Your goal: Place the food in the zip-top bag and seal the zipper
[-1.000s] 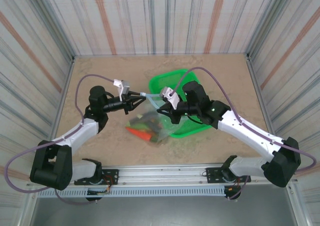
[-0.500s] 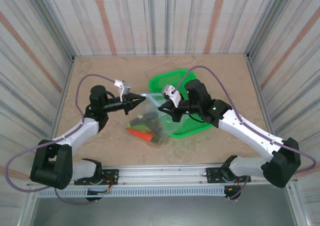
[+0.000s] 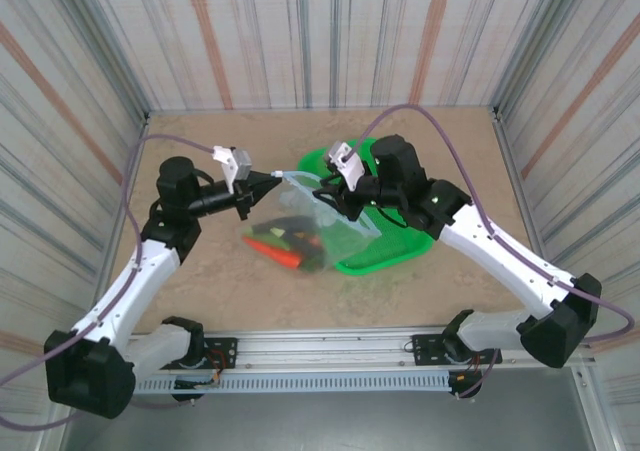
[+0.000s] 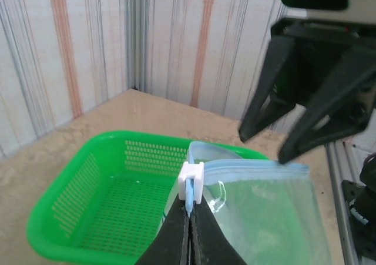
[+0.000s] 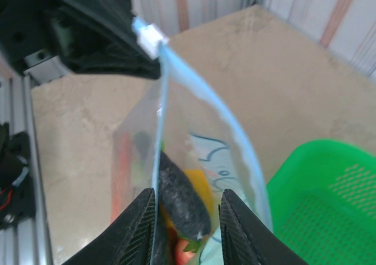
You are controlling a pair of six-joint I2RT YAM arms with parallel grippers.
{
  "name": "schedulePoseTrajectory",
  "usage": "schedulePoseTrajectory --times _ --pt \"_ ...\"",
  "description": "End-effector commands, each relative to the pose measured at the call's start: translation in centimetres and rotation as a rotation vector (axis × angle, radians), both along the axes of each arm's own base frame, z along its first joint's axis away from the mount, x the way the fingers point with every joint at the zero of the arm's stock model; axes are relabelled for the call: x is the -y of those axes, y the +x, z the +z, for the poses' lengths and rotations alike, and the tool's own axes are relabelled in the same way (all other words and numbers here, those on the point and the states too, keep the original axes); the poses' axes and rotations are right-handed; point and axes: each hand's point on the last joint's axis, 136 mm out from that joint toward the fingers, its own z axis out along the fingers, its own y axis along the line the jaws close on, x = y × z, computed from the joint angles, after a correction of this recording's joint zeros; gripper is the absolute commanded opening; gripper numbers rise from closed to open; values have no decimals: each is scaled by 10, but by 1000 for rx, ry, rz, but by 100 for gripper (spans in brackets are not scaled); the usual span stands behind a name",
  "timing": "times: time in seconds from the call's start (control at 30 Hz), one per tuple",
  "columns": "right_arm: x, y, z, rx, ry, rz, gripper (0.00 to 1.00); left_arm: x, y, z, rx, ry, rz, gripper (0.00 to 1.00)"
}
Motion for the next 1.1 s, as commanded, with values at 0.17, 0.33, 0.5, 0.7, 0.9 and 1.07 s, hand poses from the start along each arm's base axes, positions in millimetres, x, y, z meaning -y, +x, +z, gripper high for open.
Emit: schedulePoseTrajectory --times 0.17,0.33,0.5,0.7,0.9,1.07 --pt "-12 -4 17 87 -117 118 33 3 -21 -10 -4 221 48 0" --pt "-30 -13 8 179 -195 252 32 10 -47 -33 4 309 4 0" --pt "-42 -32 -1 214 -190 418 32 12 -70 -44 -5 336 -71 0" --pt "-46 -48 7 251 -132 508 26 8 -74 -46 15 353 -65 0" --pt "-50 -60 15 236 -71 569 26 7 -72 -44 34 355 -55 0" --pt "-58 -61 5 197 -79 581 29 7 -72 -40 61 342 -49 0"
